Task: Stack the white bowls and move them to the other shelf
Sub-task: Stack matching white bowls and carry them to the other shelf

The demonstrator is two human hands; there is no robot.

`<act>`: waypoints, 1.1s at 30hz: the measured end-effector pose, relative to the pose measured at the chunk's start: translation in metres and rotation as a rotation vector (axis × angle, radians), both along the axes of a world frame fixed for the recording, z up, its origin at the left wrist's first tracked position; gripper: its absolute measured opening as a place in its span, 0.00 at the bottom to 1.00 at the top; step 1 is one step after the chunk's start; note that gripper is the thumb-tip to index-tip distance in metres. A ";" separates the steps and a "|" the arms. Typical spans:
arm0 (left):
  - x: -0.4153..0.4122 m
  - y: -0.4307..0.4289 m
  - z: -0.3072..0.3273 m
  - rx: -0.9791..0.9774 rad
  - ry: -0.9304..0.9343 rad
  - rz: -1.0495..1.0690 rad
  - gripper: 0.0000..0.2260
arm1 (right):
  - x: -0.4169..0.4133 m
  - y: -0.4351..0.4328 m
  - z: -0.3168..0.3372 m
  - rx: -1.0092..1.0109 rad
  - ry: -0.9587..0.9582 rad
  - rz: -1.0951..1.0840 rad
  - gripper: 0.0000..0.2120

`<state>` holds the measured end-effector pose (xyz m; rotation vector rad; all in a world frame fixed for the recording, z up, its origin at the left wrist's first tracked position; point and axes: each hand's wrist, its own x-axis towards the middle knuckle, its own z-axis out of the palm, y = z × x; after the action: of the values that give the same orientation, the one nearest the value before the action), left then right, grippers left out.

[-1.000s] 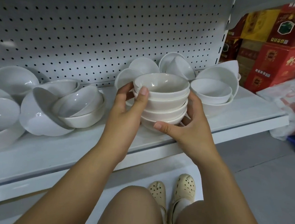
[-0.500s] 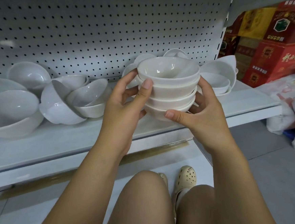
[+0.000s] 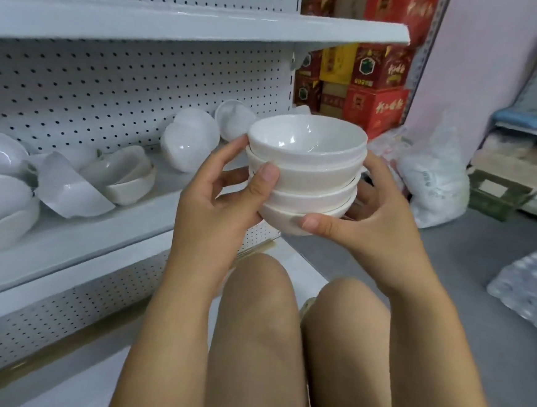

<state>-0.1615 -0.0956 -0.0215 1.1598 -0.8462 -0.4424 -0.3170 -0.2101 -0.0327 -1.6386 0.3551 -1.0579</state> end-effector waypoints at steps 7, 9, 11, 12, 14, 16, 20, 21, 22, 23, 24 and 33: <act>-0.042 -0.012 0.009 -0.008 0.004 -0.173 0.24 | -0.062 0.011 0.011 -0.023 0.046 -0.181 0.48; -0.049 -0.023 0.015 0.010 -0.013 -0.191 0.26 | -0.070 0.003 0.013 -0.010 0.035 -0.211 0.48; -0.055 -0.039 0.020 0.019 -0.012 -0.215 0.26 | -0.078 -0.010 0.014 0.006 0.029 -0.232 0.48; -0.058 -0.050 0.021 0.021 -0.022 -0.221 0.27 | -0.082 -0.019 0.013 0.010 0.031 -0.239 0.49; -0.064 -0.076 0.019 0.036 -0.046 -0.233 0.26 | -0.088 -0.042 0.007 0.030 0.036 -0.251 0.51; -0.072 -0.108 0.013 0.040 -0.032 -0.258 0.25 | -0.095 -0.071 -0.002 0.059 0.042 -0.273 0.52; -0.085 -0.188 -0.014 0.078 0.006 -0.313 0.25 | -0.111 -0.139 -0.023 0.124 0.048 -0.310 0.52; -0.087 -0.211 -0.020 0.088 0.014 -0.325 0.27 | -0.115 -0.158 -0.027 0.139 0.054 -0.320 0.52; -0.089 -0.233 -0.023 0.103 0.026 -0.337 0.28 | -0.118 -0.177 -0.029 0.156 0.062 -0.334 0.52; -0.092 -0.265 -0.027 0.128 0.041 -0.357 0.29 | -0.124 -0.205 -0.031 0.185 0.068 -0.355 0.53; -0.094 -0.286 -0.028 0.140 0.043 -0.375 0.30 | -0.128 -0.223 -0.030 0.202 0.073 -0.367 0.54; -0.132 -0.438 0.052 0.177 0.107 -0.555 0.27 | -0.170 -0.342 0.056 0.271 0.065 -0.500 0.55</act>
<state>-0.2932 -0.5336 0.0304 1.0398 -1.0489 -1.0435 -0.4869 -0.5519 0.0228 -1.3706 0.9458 -1.2591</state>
